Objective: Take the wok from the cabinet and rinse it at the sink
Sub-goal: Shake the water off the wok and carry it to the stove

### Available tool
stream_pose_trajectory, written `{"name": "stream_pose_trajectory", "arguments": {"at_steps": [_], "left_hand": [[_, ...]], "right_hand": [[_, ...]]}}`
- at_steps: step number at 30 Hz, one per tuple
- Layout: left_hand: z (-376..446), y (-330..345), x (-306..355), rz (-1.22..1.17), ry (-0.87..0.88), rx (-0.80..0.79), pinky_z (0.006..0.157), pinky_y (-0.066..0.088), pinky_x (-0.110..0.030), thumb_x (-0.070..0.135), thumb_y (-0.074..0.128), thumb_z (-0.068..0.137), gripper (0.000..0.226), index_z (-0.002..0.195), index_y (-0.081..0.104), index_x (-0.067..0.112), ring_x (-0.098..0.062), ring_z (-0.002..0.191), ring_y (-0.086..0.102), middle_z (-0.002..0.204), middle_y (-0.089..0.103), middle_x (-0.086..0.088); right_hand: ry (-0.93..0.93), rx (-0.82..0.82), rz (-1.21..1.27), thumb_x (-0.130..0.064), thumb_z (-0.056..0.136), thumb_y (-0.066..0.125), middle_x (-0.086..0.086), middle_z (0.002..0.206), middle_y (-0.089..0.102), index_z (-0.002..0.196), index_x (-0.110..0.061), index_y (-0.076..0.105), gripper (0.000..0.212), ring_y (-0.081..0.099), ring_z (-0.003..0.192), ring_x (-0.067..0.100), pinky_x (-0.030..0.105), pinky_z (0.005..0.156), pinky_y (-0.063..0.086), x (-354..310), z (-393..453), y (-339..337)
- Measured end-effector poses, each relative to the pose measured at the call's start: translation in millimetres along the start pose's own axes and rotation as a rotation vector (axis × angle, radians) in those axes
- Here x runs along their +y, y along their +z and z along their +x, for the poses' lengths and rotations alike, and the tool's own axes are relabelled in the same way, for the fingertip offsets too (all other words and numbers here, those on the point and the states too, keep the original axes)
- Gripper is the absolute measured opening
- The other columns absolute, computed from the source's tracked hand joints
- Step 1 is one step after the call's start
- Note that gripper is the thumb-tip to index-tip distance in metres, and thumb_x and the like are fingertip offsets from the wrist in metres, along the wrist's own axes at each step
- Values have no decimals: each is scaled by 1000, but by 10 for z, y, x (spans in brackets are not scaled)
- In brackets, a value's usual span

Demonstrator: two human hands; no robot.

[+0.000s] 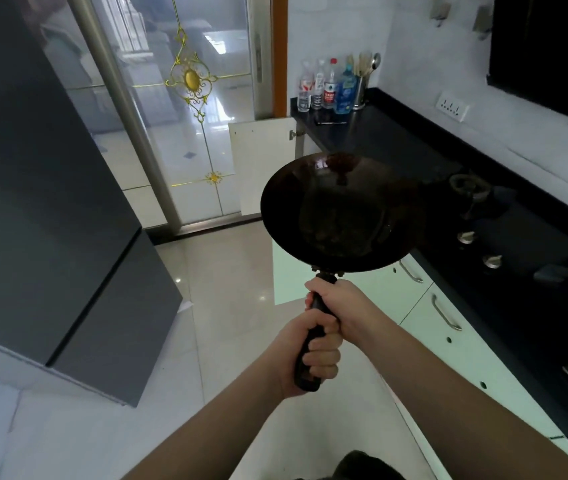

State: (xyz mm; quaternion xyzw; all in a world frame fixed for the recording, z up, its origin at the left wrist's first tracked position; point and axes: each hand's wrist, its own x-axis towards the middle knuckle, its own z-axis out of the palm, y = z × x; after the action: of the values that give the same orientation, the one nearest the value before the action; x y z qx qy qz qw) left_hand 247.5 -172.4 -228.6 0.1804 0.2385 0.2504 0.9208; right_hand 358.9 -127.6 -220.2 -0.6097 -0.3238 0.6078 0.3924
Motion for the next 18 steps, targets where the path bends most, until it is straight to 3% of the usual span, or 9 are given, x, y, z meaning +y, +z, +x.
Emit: {"name": "stream_pose_trajectory", "arguments": {"at_steps": [4,8,18], "left_hand": [[352,-109,364,-30,-13,-1,29,29,-16,17,46,87,28,59,49,16,-5,26,32,40,35,7],[828,-208,708,-54,-28,-5,29,29,-16,16,48,86,23,63,48,15,-6,26,32,41,35,6],[1927,-163,1582,-77,-62,21,30,26,-17,15,52,84,26,59,49,15,-5,27,33,41,35,7]], "right_hand": [[12,7,-13,-17,84,59,4,59,63,54,-9,60,32,58,58,16,32,68,50,-204,466,-46],[35,8,18,-16,85,60,0,55,64,57,-8,61,29,60,51,10,24,56,50,-390,1005,-204],[52,-12,44,-14,87,58,-2,52,61,59,-6,60,29,57,53,11,23,57,48,-1074,2134,-634]]}}
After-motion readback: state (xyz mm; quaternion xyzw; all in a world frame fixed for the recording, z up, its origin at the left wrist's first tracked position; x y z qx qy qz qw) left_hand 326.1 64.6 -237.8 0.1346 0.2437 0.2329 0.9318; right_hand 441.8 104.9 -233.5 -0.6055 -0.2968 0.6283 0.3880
